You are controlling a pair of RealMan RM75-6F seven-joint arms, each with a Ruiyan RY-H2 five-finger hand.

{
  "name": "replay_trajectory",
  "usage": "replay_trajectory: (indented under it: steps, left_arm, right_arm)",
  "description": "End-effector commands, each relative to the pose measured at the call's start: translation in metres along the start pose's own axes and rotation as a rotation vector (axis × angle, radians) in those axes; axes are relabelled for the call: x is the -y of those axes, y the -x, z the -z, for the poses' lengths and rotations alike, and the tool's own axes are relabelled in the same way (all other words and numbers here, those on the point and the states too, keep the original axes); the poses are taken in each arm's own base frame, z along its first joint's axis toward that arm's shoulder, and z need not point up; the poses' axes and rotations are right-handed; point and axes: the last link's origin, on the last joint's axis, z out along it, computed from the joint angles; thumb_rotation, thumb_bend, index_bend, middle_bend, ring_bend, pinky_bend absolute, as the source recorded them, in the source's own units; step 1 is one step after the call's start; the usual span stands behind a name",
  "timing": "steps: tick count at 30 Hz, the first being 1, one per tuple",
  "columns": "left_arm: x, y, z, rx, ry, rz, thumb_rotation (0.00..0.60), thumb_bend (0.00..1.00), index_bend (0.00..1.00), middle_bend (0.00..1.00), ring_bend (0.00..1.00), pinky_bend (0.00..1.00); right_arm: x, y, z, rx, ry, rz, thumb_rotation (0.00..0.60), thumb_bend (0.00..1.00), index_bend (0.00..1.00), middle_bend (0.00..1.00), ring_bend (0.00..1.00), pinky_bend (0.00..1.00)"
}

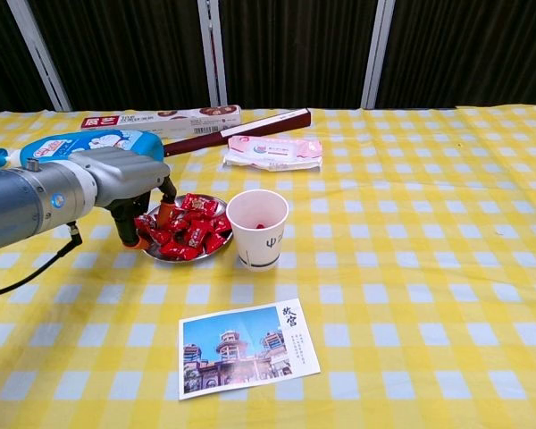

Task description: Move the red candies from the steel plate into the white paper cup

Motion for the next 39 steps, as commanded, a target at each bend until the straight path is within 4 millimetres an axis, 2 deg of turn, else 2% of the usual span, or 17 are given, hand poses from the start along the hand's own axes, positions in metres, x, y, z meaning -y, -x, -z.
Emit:
replay_trajectory:
  steps: [1,6,12,17,23,26,29,39]
  left_arm:
    - [-0.004,0.003,-0.002,0.003,0.003,0.007,0.6,0.33,0.52,0.93,0.99,0.96]
    - [-0.008,0.006,-0.004,-0.009,0.003,0.02,0.6,0.44,0.64,0.95,1.0,0.97]
    - [-0.008,0.0,-0.004,-0.049,0.004,0.047,0.6,0.46,0.67,0.95,1.0,0.97]
    - [-0.002,-0.024,0.002,-0.117,0.009,0.092,0.6,0.46,0.67,0.95,1.0,0.97]
    - [-0.004,-0.067,0.014,-0.21,0.048,0.15,0.6,0.46,0.66,0.95,1.0,0.97]
    - [-0.014,-0.083,0.018,-0.235,0.086,0.172,0.6,0.46,0.65,0.95,1.0,0.97]
    - [-0.028,-0.088,0.02,-0.234,0.128,0.167,0.6,0.46,0.65,0.94,1.0,0.97]
    - [-0.073,-0.074,0.018,-0.172,0.206,0.116,0.6,0.45,0.62,0.93,0.99,0.97]
  right_arm:
    - [0.0,0.0,0.0,-0.001,-0.001,-0.001,0.6,0.39,0.0,0.0,0.0,0.0]
    - [0.0,0.0,0.0,-0.001,-0.002,-0.006,0.6,0.39,0.0,0.0,0.0,0.0]
    - [0.0,0.0,0.001,0.0,0.0,-0.007,0.6,0.39,0.0,0.0,0.0,0.0]
    - [0.0,0.0,0.001,0.001,-0.001,-0.007,0.6,0.39,0.0,0.0,0.0,0.0]
    - [0.001,0.001,0.0,0.001,-0.003,-0.004,0.6,0.39,0.0,0.0,0.0,0.0]
    - [0.001,0.001,0.0,0.001,-0.002,-0.004,0.6,0.39,0.0,0.0,0.0,0.0]
    - [0.001,0.001,0.0,0.0,-0.002,-0.003,0.6,0.39,0.0,0.0,0.0,0.0]
    - [0.001,-0.001,0.0,-0.007,-0.006,-0.011,0.6,0.39,0.0,0.0,0.0,0.0]
